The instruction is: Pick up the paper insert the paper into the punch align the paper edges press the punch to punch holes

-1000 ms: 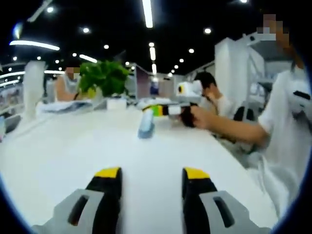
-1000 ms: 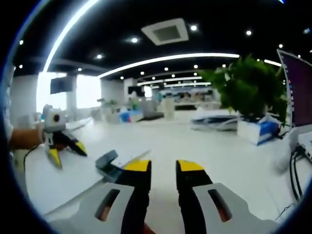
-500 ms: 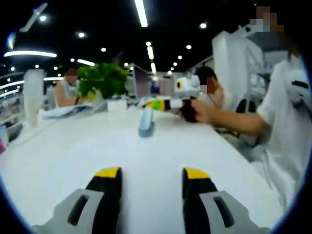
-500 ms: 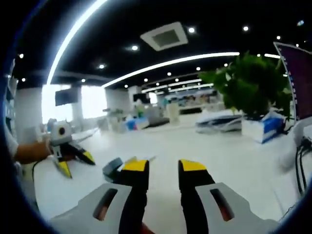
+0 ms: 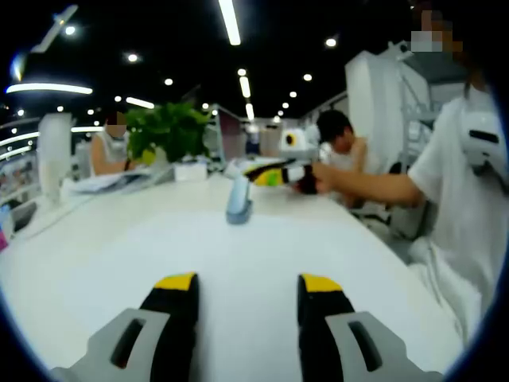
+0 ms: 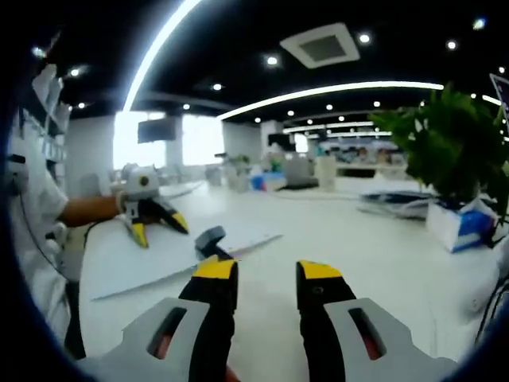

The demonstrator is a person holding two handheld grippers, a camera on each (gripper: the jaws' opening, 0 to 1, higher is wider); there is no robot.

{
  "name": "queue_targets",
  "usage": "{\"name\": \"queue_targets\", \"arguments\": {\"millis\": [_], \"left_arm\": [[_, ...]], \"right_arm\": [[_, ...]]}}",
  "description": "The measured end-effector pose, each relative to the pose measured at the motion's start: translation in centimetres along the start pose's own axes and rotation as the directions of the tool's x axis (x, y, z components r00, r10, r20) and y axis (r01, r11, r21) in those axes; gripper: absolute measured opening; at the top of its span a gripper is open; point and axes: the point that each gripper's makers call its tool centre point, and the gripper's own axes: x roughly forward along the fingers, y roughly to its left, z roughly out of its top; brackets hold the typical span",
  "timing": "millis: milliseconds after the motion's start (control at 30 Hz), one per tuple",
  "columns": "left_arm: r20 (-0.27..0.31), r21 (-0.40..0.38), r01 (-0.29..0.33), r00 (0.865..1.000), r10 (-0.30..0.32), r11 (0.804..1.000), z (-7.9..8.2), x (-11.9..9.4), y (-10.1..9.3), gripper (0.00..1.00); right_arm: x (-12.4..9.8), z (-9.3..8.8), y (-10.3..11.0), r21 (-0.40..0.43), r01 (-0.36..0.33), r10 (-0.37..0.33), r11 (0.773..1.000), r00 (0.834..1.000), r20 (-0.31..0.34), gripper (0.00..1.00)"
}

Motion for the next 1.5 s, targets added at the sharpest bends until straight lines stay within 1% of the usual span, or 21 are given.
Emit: {"name": "queue_targets", "arguments": {"millis": [33, 67, 233, 367, 467, 567, 633, 767, 867, 1000, 1067, 1233, 1500], "left_arm": [[0.000, 0.000, 0.000, 1.000, 0.000, 1.000, 0.0, 0.0, 0.0, 0.51], [0.001, 0.000, 0.000, 1.000, 0.000, 1.000, 0.0, 0.0, 0.0, 0.51], [0.003, 0.001, 0.002, 1.000, -0.002, 1.000, 0.0, 0.0, 0.0, 0.51], [0.003, 0.000, 0.002, 1.000, -0.002, 1.000, -0.1, 0.0, -0.1, 0.51], [0.001, 0.000, 0.002, 1.000, -0.002, 1.000, -0.1, 0.0, -0.1, 0.51], [0.000, 0.001, 0.004, 1.000, -0.004, 1.000, -0.2, 0.0, -0.2, 0.51], [0.001, 0.001, 0.004, 1.000, -0.004, 1.000, -0.2, 0.0, -0.2, 0.51], [0.000, 0.000, 0.004, 1.000, -0.004, 1.000, -0.2, 0.0, -0.3, 0.51], [-0.003, 0.000, 0.003, 1.000, -0.003, 1.000, -0.2, 0.1, -0.3, 0.51], [-0.002, 0.000, 0.003, 1.000, -0.003, 1.000, -0.2, 0.1, -0.3, 0.51], [-0.003, 0.000, 0.003, 1.000, -0.003, 1.000, -0.2, 0.1, -0.3, 0.51], [-0.004, 0.000, 0.001, 1.000, -0.001, 1.000, -0.3, 0.1, -0.3, 0.51], [-0.007, -0.003, -0.005, 1.000, 0.005, 1.000, -0.3, 0.2, -0.1, 0.51]], "right_arm": [[0.3, -0.1, 0.2, -0.001, -0.015, 0.015, 1.000, 1.000, -0.006, 0.32], [0.7, -0.2, 0.8, -0.008, -0.054, 0.054, 0.999, 0.998, -0.017, 0.32], [1.9, -0.6, 1.8, -0.024, -0.131, 0.130, 0.991, 0.990, -0.048, 0.31], [2.7, -1.2, 2.9, -0.026, -0.222, 0.220, 0.975, 0.972, -0.080, 0.32], [3.2, -1.4, 3.2, -0.032, -0.255, 0.250, 0.967, 0.963, -0.096, 0.32], [3.9, -1.4, 3.6, -0.030, -0.296, 0.292, 0.955, 0.951, -0.103, 0.31], [4.2, -1.6, 4.2, -0.027, -0.334, 0.329, 0.942, 0.938, -0.112, 0.29], [4.1, -2.0, 4.3, -0.046, -0.355, 0.346, 0.934, 0.929, -0.128, 0.24], [4.0, -2.1, 4.5, -0.041, -0.367, 0.359, 0.929, 0.924, -0.131, 0.24], [4.3, -2.4, 4.7, -0.060, -0.379, 0.366, 0.924, 0.918, -0.155, 0.25], [4.3, -2.5, 4.7, -0.074, -0.386, 0.371, 0.920, 0.914, -0.163, 0.23], [4.1, -2.3, 4.7, -0.080, -0.399, 0.386, 0.913, 0.911, -0.146, 0.23], [3.4, -2.4, 5.8, -0.105, -0.448, 0.431, 0.888, 0.889, -0.155, 0.22]]}}
